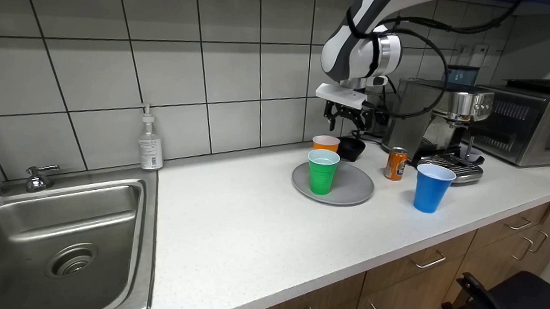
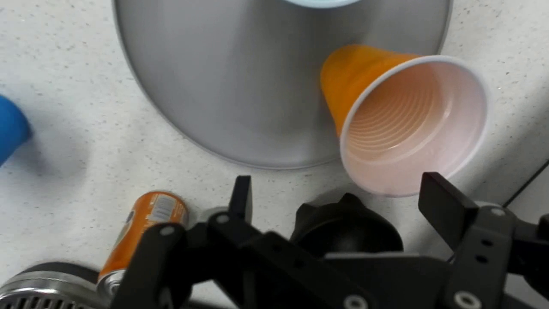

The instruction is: Put the cups on the grey plate.

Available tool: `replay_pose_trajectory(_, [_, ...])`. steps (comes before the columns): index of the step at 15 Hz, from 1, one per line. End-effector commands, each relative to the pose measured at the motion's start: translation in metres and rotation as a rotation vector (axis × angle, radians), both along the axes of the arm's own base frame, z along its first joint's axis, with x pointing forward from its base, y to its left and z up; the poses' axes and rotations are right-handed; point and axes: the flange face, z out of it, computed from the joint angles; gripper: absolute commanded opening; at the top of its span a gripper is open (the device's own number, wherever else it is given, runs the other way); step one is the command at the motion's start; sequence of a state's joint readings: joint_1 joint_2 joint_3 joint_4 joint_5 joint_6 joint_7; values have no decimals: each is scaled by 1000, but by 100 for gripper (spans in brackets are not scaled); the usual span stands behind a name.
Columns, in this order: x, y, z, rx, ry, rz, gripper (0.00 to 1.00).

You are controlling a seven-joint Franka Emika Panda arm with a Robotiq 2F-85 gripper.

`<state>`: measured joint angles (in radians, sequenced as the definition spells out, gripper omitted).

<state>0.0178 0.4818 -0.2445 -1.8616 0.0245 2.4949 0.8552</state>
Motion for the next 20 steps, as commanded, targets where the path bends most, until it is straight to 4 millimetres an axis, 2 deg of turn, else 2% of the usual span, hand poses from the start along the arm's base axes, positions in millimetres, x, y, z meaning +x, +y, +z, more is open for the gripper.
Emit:
replay_pose_trajectory(1, [-39, -13, 9, 3, 0, -42, 100])
replay_pose_trajectory(8, [-91, -38, 5, -13, 41, -93, 100])
replay_pose_trajectory(14, [-125, -57, 0, -39, 71, -151, 100])
replay_pose_trajectory(20, [-162, -84, 1, -62, 91, -239, 100])
